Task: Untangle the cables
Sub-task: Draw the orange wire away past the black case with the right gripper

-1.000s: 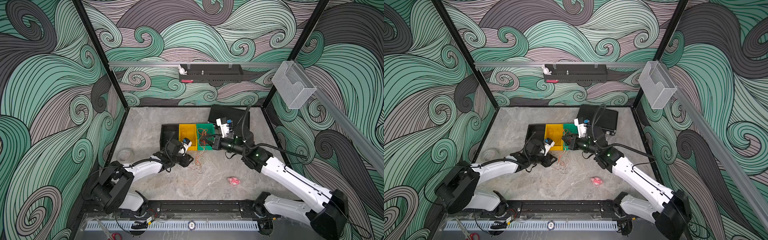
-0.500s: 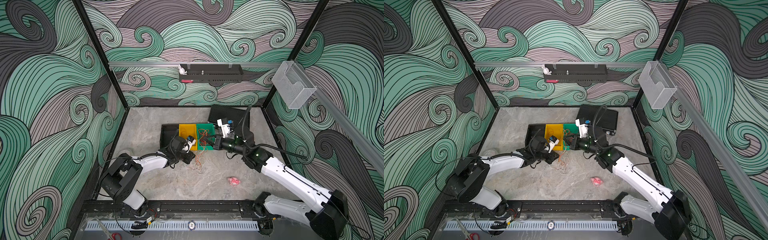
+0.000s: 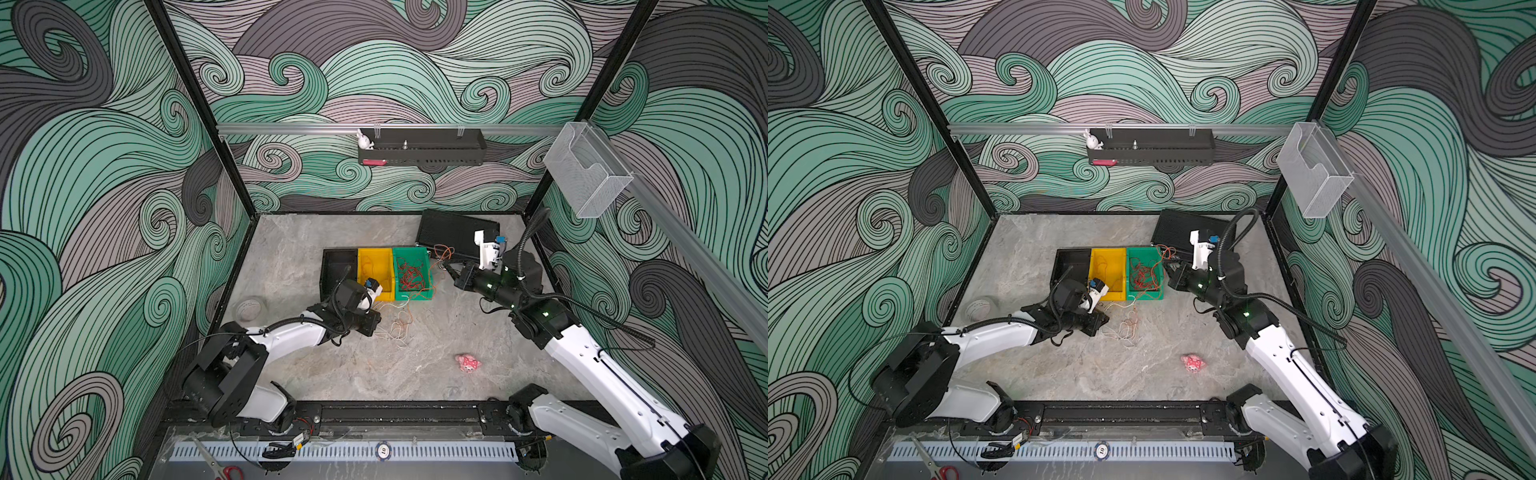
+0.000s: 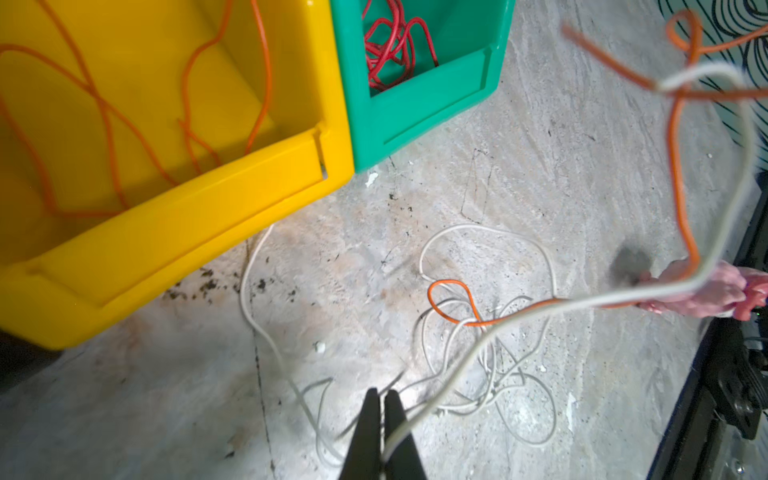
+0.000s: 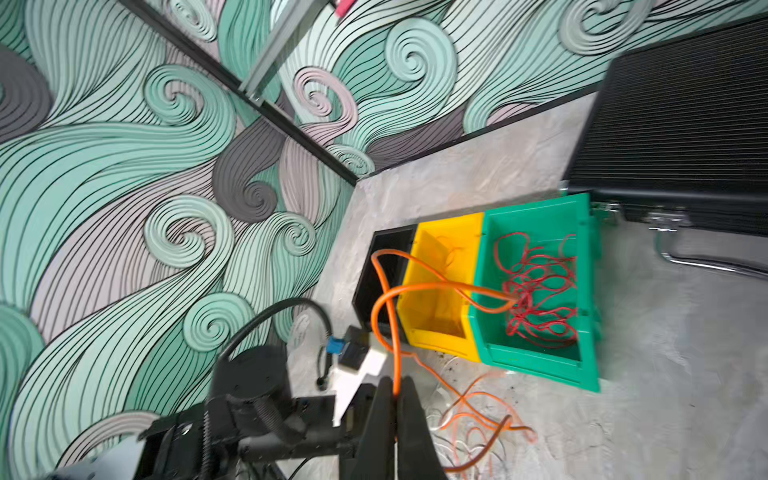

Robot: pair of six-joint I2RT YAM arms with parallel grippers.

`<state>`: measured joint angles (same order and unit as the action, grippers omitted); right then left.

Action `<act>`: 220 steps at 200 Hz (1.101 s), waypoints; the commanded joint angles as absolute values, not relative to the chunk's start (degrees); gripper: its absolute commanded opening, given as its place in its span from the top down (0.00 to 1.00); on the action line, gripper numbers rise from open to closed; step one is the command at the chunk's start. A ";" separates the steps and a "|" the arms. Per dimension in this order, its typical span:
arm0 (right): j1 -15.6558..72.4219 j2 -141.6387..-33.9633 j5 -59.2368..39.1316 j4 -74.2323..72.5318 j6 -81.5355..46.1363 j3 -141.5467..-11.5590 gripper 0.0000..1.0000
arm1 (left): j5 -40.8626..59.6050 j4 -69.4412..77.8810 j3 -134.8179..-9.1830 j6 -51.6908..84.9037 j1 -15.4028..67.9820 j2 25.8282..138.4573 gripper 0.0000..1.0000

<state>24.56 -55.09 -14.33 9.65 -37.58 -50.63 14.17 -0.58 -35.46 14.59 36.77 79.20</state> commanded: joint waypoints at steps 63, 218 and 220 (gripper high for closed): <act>15.60 -54.83 -11.69 14.30 -34.79 -51.71 0.99 | 7.18 -6.32 -30.17 21.96 37.00 67.08 1.00; 7.22 -54.75 -23.59 7.97 -40.34 -46.15 0.99 | 4.01 -16.29 -32.81 25.62 36.82 67.62 0.71; 7.45 -54.80 -23.56 7.92 -40.32 -46.14 0.99 | 3.75 -16.68 -33.03 25.90 36.78 67.73 0.69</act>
